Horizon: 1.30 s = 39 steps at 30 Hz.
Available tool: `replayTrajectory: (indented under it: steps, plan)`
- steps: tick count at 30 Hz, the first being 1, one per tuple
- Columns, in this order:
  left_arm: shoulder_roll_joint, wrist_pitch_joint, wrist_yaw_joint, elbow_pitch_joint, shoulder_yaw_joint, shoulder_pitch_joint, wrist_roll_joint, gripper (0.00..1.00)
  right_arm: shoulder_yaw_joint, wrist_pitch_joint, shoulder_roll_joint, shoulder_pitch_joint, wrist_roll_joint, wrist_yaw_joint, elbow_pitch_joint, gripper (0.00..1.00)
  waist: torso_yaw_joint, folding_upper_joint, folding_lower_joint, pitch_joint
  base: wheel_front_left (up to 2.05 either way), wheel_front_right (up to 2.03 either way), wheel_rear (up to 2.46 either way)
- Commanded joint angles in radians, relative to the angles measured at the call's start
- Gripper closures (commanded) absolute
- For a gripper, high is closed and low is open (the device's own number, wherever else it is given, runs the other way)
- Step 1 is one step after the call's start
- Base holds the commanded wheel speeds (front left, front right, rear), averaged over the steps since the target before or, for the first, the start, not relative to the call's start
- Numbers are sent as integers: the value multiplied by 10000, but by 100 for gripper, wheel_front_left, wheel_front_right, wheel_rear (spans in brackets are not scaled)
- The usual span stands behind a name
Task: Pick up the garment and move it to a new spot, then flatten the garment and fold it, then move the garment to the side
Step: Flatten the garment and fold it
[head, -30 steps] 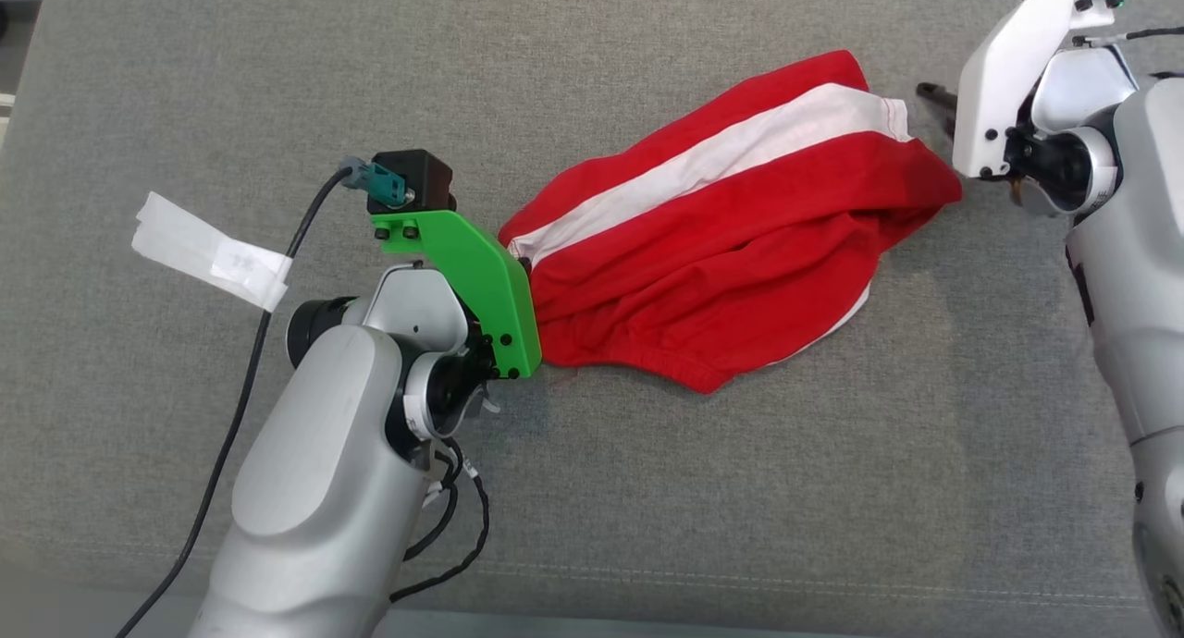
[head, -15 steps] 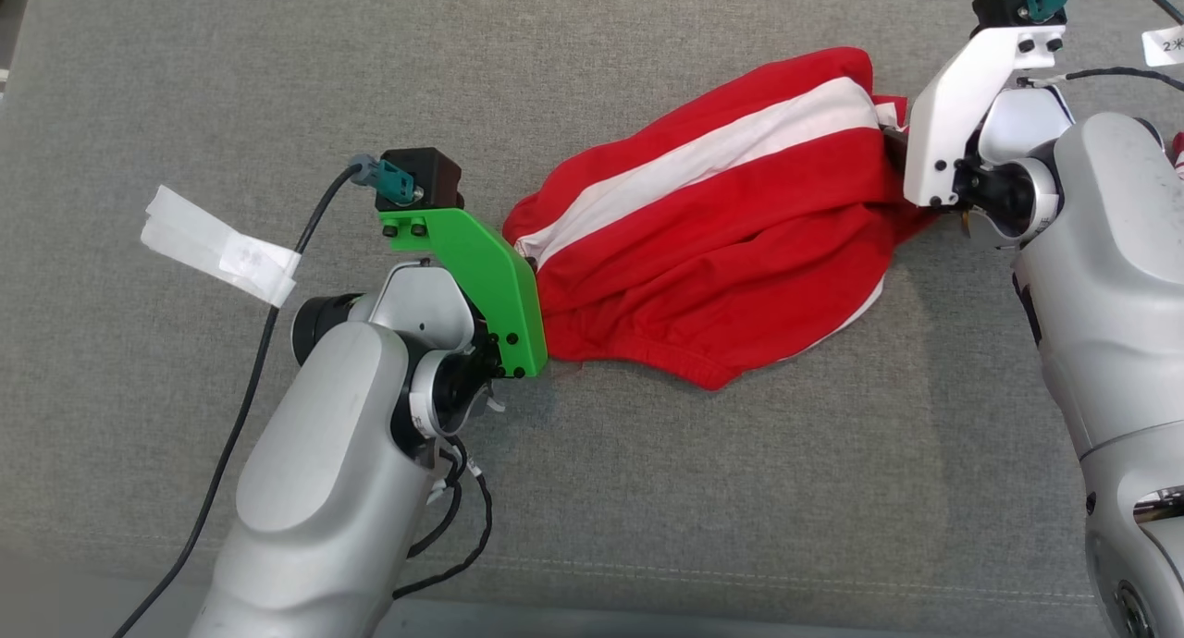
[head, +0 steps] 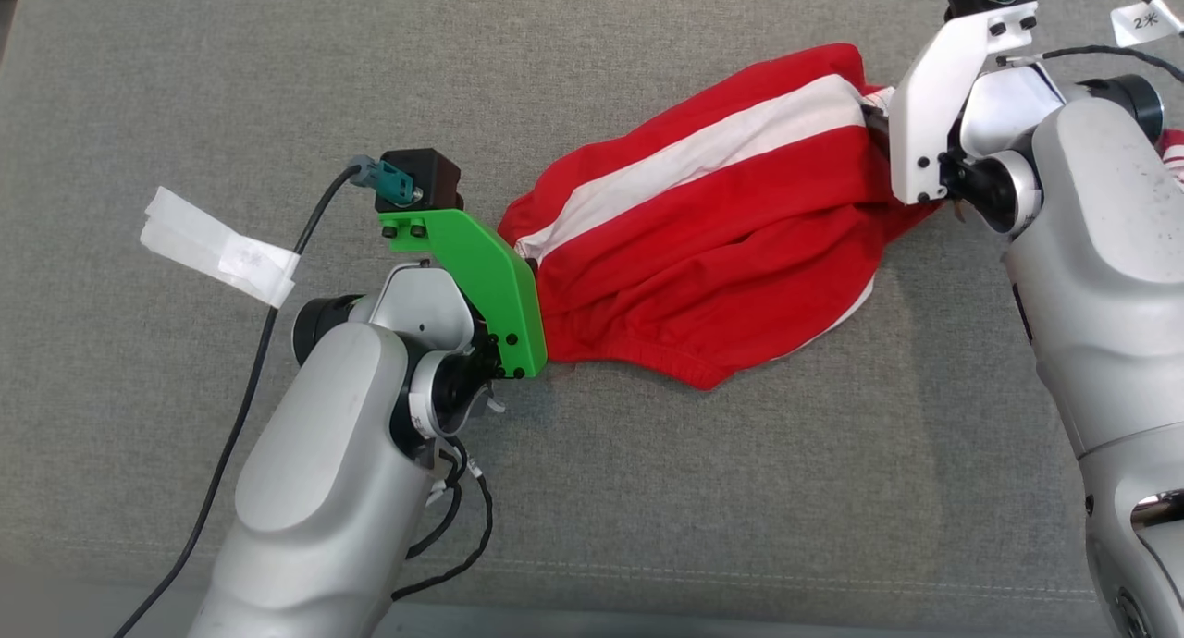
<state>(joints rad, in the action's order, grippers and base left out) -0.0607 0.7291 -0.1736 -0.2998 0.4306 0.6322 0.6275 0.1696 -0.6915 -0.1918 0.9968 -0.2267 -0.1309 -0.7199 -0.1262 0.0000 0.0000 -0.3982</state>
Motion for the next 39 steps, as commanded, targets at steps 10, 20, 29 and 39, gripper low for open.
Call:
replayTrajectory:
  steps: [10, 20, 29, 39]
  plan:
    - [-65, -47, 10, -8, 122, 245, 86, 100, 10, 52, 113, -216, 196, 3, 51, 7, -145, 0, 0, -231, 0, 0, 0]
    - [-49, -135, 8, -155, 166, 224, 201, 100, 205, -31, 6, -440, 1072, 4, 953, 0, -67, 0, 0, -76, 0, 0, 0]
    - [-45, -137, 2, -101, 265, 311, 253, 100, 341, -406, 67, -871, 771, 3, 1169, 51, -111, 0, 0, -226, 0, 0, 0]
    - [-76, -364, 68, -181, 226, 337, 303, 100, 564, -74, -56, -937, 795, 4, 1627, 100, -51, 0, 0, -87, 0, 0, 0]
